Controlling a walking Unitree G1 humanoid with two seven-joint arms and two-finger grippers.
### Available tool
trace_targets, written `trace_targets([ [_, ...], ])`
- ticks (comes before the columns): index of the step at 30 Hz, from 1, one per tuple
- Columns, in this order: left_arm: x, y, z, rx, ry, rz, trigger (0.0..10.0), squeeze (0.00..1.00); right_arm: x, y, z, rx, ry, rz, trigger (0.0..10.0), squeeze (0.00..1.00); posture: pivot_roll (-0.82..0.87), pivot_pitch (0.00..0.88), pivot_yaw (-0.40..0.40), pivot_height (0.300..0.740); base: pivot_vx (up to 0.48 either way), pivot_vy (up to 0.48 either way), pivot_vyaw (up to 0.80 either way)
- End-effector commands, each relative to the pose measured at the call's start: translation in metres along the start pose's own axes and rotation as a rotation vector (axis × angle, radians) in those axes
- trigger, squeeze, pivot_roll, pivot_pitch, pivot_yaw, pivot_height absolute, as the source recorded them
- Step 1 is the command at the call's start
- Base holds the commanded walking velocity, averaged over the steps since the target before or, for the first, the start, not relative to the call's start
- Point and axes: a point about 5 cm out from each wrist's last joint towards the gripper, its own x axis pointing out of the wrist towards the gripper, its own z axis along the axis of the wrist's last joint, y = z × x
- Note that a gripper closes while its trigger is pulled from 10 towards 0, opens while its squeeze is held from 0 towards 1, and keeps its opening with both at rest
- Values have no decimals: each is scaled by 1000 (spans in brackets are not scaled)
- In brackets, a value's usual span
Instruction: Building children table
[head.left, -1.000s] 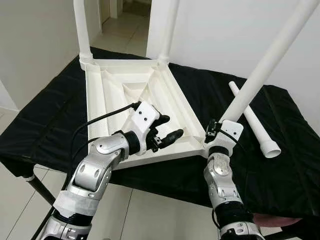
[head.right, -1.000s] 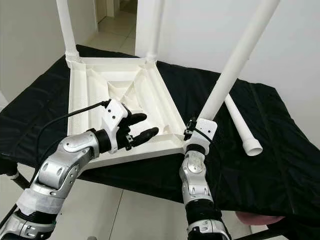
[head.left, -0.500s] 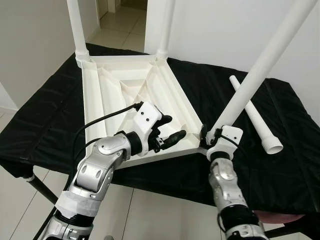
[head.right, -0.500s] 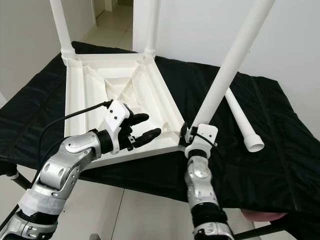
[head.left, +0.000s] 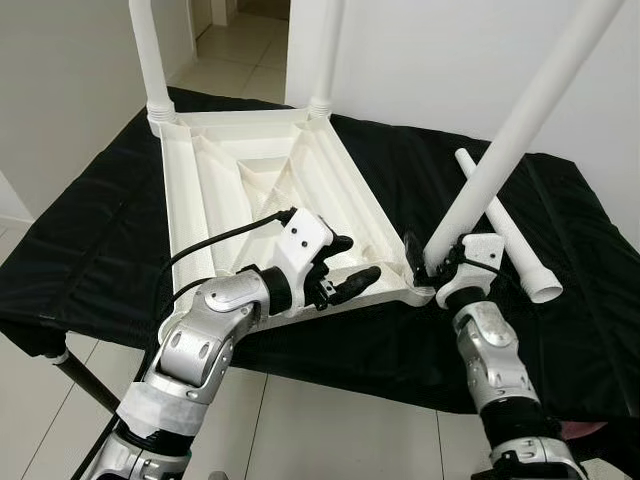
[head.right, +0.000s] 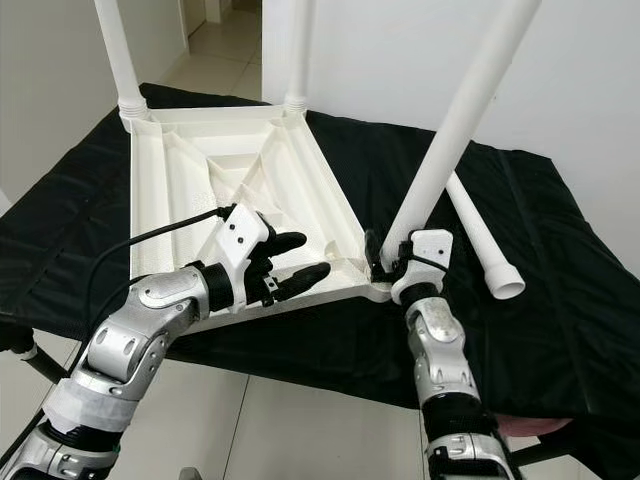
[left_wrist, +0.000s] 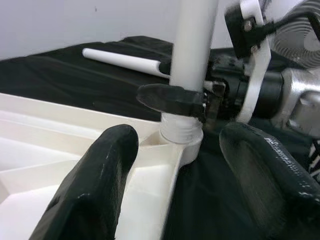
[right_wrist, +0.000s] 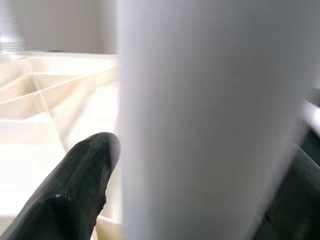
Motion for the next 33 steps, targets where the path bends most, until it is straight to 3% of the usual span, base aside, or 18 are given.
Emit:
trace_targets([
  [1,2,-7,-3,-2,16,-11,10000,0,2,-6,3,-5,17,66,10000,0,-22,0,-66,740,0,0,0],
  [6,5,-13,-4,-5,16,-30,10000,0,4,-15,2,-54,83,225,10000,0,-21,0,-66,740,0,0,0],
  [17,6,-15,-3,-5,15,-35,10000,0,6,-18,-5,-56,146,292,10000,0,-10,0,-68,740,0,0,0],
  [18,6,-16,-3,-6,16,-33,10000,0,6,-17,-10,-54,169,317,2745,0,-7,0,-67,740,0,0,0],
  [21,6,-16,-3,-6,16,-33,10000,0,6,-18,-11,-53,174,324,2745,0,-7,0,-67,740,0,0,0],
  [22,5,-16,-3,-6,15,-33,10000,0,6,-18,-11,-50,177,320,0,0,-6,0,-68,740,0,0,0],
  [33,5,-16,-2,-5,12,-31,10000,0,5,-18,-17,-10,201,317,0,0,-8,0,-67,740,0,0,0],
])
